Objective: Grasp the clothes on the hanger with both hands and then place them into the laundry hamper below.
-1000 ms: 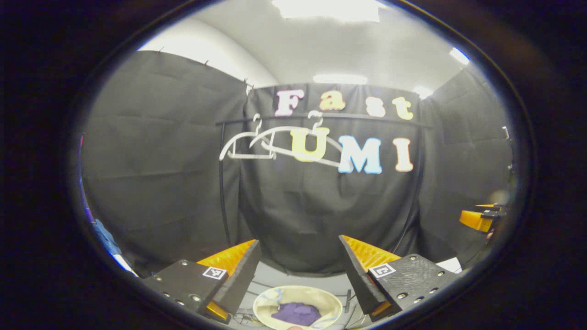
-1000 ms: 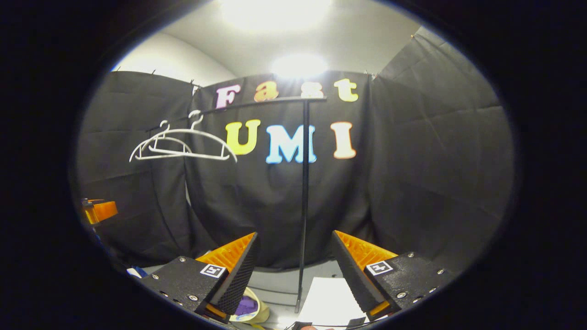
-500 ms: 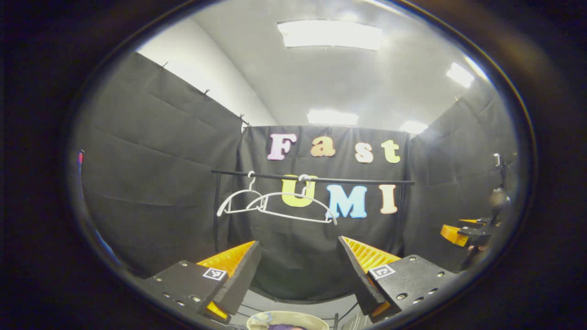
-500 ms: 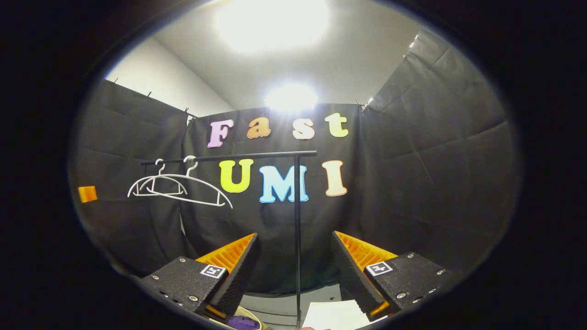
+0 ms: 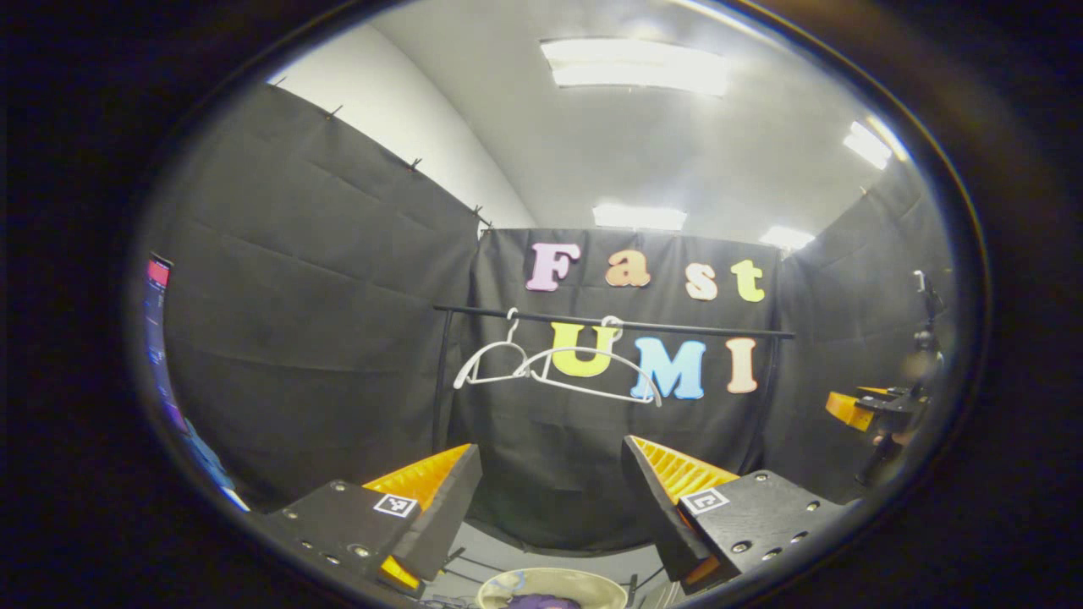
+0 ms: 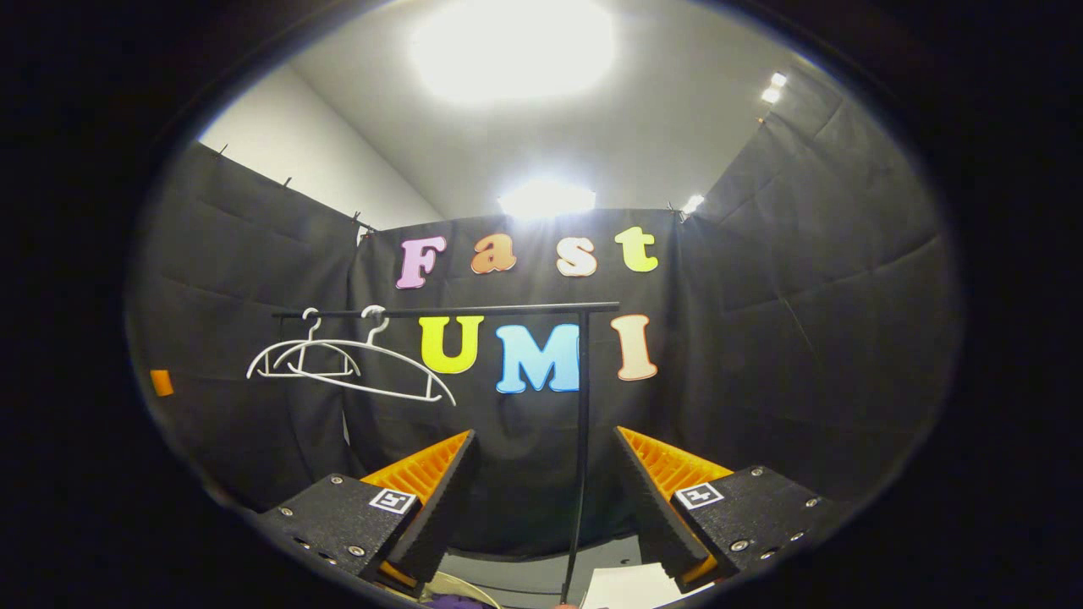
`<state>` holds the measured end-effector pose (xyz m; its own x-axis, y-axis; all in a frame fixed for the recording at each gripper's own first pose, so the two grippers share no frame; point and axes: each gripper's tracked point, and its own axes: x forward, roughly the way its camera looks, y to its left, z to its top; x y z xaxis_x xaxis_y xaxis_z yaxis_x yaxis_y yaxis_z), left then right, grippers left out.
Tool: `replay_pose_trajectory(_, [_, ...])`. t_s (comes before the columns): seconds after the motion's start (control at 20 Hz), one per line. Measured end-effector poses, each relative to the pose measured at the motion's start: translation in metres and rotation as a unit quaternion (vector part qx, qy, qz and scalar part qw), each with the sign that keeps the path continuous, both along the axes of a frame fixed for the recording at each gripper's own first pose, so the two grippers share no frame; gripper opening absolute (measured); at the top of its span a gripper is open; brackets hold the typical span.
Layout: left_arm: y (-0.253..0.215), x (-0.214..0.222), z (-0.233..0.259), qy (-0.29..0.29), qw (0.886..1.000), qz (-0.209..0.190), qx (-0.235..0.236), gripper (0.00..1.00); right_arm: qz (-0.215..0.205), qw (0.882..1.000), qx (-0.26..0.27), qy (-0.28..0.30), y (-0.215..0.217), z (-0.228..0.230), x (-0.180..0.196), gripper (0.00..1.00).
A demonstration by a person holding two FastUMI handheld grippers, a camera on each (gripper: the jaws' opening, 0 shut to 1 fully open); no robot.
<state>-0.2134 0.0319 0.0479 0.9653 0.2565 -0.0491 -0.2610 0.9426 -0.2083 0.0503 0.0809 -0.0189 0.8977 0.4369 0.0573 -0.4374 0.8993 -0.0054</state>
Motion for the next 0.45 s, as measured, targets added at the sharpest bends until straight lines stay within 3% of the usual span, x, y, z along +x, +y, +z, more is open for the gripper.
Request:
replay_pose_trajectory(0.4, [0.03, -0.021, -0.032, 0.008, 0.999, 0.012, -0.04, 1.0, -0.008, 1.0, -0.014, -0.005, 0.015, -0.001, -0.016, 0.95])
replay_pose_trajectory(0.45, [0.032, -0.023, -0.037, 0.011, 0.999, 0.012, -0.045, 0.96, -0.012, 1.0, -0.017, -0.005, 0.016, -0.001, -0.017, 0.95])
